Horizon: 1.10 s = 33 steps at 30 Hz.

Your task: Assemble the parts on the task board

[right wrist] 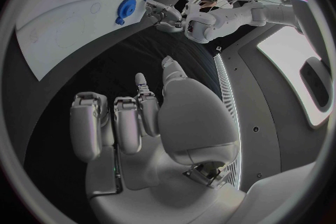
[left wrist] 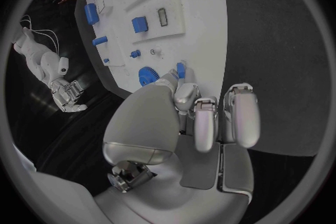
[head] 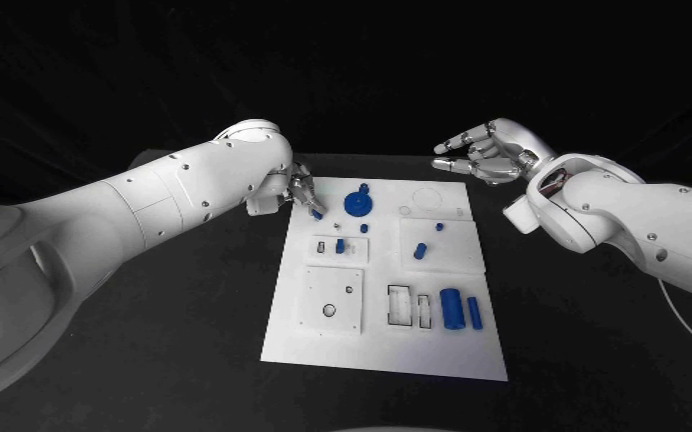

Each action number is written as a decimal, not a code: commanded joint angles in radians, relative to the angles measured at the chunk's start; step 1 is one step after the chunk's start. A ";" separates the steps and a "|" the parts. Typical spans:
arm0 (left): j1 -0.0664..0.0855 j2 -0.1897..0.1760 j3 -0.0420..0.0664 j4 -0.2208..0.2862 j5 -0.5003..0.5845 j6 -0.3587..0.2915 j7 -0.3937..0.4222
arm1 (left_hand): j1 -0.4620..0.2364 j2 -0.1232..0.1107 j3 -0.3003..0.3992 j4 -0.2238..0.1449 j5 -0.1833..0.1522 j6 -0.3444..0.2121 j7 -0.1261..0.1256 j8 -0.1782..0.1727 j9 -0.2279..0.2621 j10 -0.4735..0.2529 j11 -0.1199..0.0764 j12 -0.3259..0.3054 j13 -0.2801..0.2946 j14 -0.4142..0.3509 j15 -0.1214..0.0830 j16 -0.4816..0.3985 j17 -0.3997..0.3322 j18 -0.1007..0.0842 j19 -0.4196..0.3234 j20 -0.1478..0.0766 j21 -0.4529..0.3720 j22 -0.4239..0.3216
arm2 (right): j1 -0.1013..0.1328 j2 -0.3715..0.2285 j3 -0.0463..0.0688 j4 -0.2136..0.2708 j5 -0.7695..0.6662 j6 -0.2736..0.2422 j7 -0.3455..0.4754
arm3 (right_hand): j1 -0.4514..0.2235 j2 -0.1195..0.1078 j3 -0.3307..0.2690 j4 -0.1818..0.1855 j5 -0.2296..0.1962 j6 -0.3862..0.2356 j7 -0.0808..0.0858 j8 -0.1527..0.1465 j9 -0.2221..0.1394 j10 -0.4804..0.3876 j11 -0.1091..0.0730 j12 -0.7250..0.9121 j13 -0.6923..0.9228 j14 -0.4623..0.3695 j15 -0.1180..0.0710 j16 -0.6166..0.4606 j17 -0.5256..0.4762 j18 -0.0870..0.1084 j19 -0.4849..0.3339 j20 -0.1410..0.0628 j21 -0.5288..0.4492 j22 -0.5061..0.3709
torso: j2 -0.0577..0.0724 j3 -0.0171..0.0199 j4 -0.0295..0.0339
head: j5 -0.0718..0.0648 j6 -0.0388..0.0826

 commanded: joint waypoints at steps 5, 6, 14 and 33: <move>-0.001 -0.024 -0.001 0.034 0.049 -0.019 0.004 | -0.076 -0.085 0.298 -0.102 -0.004 -0.010 0.002 0.050 0.052 0.009 0.002 -0.004 -0.003 0.105 0.007 0.003 0.263 0.003 0.035 0.004 -0.009 0.049 | -0.001 -0.001 0.000 0.001 -0.002 0.021 0.007 | -0.007 0.000 -0.006 -0.002 0.007 -0.006 0.002 0.003 0.002 0.019 0.004 0.002 0.152 0.075 0.003 -0.006 0.140 0.016 -0.002 0.004 -0.005 0.016 | -0.001 0.0004 0.0003 | -0.002 -0.001; -0.001 -0.028 -0.001 0.040 0.054 -0.022 0.002 | -0.081 -0.088 0.307 -0.104 -0.005 -0.010 0.002 0.052 0.054 0.010 0.002 -0.003 -0.003 0.105 0.007 0.003 0.263 0.003 0.035 0.004 -0.009 0.048 | -0.001 -0.001 0.000 0.001 -0.002 0.022 0.007 | -0.007 0.000 -0.006 -0.002 0.007 -0.006 0.002 0.003 0.002 0.019 0.004 0.002 0.152 0.075 0.003 -0.006 0.140 0.016 -0.002 0.004 -0.005 0.016 | -0.001 0.0002 0.0005 | -0.002 -0.001; -0.001 -0.115 -0.001 0.191 0.111 -0.109 -0.023 | -0.121 -0.102 0.357 -0.111 -0.010 -0.012 0.001 0.071 0.073 0.016 0.000 0.003 0.001 0.105 0.006 0.003 0.263 0.004 0.035 0.004 -0.013 0.046 | -0.001 -0.006 -0.001 0.003 -0.001 0.024 0.007 | -0.007 0.000 -0.006 -0.002 0.007 -0.006 0.002 0.003 0.002 0.019 0.004 0.001 0.151 0.075 0.003 -0.006 0.140 0.017 -0.002 0.004 -0.005 0.015 | -0.002 0.0011 0.0020 | -0.003 -0.003; -0.073 -0.254 -0.005 0.465 -0.079 -0.319 -0.005 | -0.140 -0.131 0.386 -0.123 -0.018 -0.009 -0.006 0.091 0.089 0.028 -0.006 0.016 0.013 0.105 0.002 0.003 0.263 -0.001 0.043 0.001 0.003 0.068 | -0.004 -0.014 -0.002 0.002 0.004 0.023 0.012 | -0.008 0.000 -0.007 -0.002 0.007 -0.006 0.002 0.003 0.002 0.018 0.004 -0.001 0.150 0.075 0.003 -0.007 0.138 0.017 -0.002 0.004 -0.006 0.014 | -0.005 -0.0021 0.0109 | -0.002 -0.012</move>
